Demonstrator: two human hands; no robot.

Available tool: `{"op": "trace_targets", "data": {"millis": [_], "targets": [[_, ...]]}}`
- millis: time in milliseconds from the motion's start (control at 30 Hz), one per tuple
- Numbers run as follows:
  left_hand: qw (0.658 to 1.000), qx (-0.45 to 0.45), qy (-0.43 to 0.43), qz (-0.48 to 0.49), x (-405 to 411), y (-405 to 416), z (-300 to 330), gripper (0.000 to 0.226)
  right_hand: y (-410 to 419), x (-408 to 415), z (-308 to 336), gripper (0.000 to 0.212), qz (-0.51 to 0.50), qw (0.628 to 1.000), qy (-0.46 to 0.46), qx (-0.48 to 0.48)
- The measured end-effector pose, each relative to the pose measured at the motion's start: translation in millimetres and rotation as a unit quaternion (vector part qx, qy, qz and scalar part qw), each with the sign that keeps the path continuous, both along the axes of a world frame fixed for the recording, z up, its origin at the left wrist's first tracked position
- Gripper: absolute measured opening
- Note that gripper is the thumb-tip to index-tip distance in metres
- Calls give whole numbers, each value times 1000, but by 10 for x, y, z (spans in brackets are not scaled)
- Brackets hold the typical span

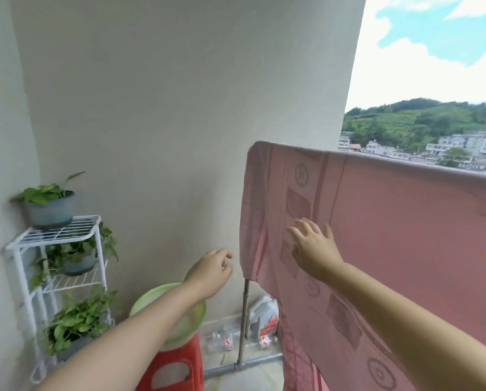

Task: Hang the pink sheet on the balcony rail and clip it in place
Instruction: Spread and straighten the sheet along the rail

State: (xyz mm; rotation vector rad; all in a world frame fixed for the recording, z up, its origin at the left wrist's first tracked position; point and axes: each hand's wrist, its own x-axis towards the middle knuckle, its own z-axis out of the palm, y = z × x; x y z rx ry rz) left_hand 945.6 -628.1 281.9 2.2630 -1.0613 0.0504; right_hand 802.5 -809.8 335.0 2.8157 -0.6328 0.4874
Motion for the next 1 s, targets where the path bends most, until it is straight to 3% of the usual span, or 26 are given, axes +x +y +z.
{"op": "trace_targets", "data": {"millis": [167,367,567,667,833,900,1000], "targets": [[997,-29,39,-61,949,-1054,248,29,-656,801,430,46,-13,998,-47,-37],[989,-74,74,-107,2050,-2081,501,40,-1302,1909,1009,44,7,982,-102,-160],[984,-108,43,-132,3000,-2936,891,49,-1805,2749,1510,47,-140,982,-63,-109],[979,-134,56,-143,3451,-3379,1027,54,-1936,2970,1524,51,-228,964,-8,-135],[933,-257,199,-157,4159,-4000,1301,65,-2061,3057,1338,49,-288,928,-44,-234],[915,-258,259,-173,4413,-4166,1429,65,-2081,3124,1293,46,-309,917,-78,-242],[865,-200,349,-298,4732,-4257,1549,43,-2077,3260,1287,48,-357,905,-85,-217]]}}
